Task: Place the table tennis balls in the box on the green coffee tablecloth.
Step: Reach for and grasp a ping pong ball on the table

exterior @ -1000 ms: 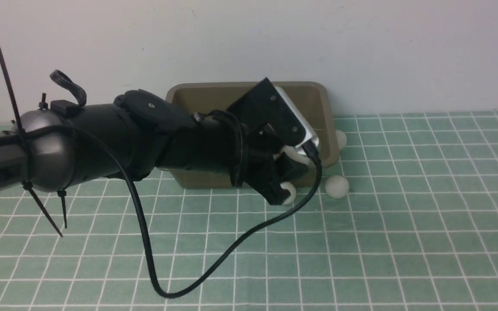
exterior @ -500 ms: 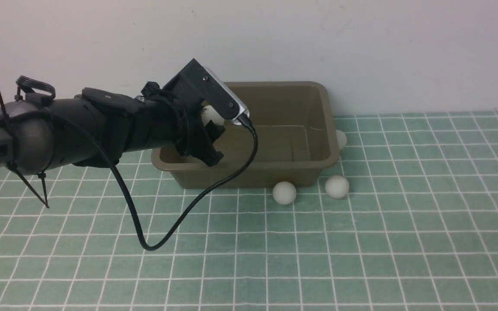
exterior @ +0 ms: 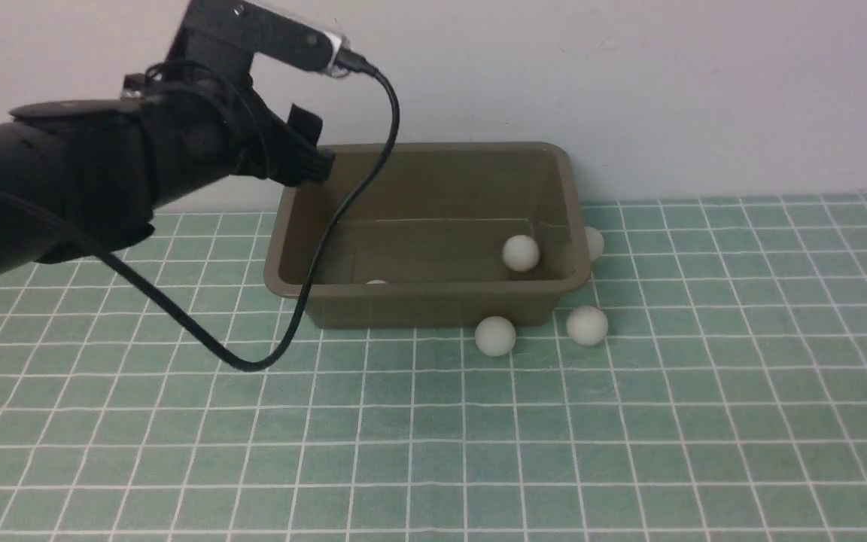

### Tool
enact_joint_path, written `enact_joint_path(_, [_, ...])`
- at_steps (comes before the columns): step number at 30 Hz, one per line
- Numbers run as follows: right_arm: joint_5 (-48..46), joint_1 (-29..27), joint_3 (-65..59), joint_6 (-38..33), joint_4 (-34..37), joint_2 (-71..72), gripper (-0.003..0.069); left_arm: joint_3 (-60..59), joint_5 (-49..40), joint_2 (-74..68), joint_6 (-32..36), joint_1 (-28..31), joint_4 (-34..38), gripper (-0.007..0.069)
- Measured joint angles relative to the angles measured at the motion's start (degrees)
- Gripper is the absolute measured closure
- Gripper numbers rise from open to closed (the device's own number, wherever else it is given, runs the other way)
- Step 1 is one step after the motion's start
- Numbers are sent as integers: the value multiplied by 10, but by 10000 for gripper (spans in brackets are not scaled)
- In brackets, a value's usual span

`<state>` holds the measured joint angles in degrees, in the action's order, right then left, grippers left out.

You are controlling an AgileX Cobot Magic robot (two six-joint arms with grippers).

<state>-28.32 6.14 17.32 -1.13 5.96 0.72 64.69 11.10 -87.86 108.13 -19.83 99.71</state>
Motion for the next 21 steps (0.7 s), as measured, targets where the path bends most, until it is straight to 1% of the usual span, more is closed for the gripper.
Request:
enact_joint_path(5, [0, 0, 0, 0, 0, 0, 374, -2, 1, 72, -20, -16, 2, 159])
enact_joint_path(7, [0, 0, 0, 0, 0, 0, 374, -6, 2, 94, -29, -20, 2, 173])
enact_joint_path(9, [1, 0, 0, 0, 0, 0, 374, -19, 2, 126, -54, -26, 2, 197])
enact_joint_path(10, [1, 0, 0, 0, 0, 0, 374, -19, 2, 126, -54, -26, 2, 197])
enact_joint_path(11, [1, 0, 0, 0, 0, 0, 374, -32, -3, 147, -72, -30, 2, 206])
enact_joint_path(12, [1, 0, 0, 0, 0, 0, 374, -34, -4, 147, -74, -31, 2, 207])
enact_joint_path(13, [1, 0, 0, 0, 0, 0, 374, -48, -20, 159, -92, -32, 2, 209])
enact_joint_path(14, [1, 0, 0, 0, 0, 0, 374, -69, -76, 169, -113, -36, 2, 209])
enact_joint_path(16, [1, 0, 0, 0, 0, 0, 374, -80, -140, 170, -125, -38, 0, 209])
enact_joint_path(19, [1, 0, 0, 0, 0, 0, 374, -106, -288, 170, -139, -42, -8, 209])
enact_joint_path(20, [1, 0, 0, 0, 0, 0, 374, -115, -337, 170, -151, -43, -16, 209])
enact_joint_path(21, [1, 0, 0, 0, 0, 0, 374, -126, -370, 170, -178, -43, -33, 209])
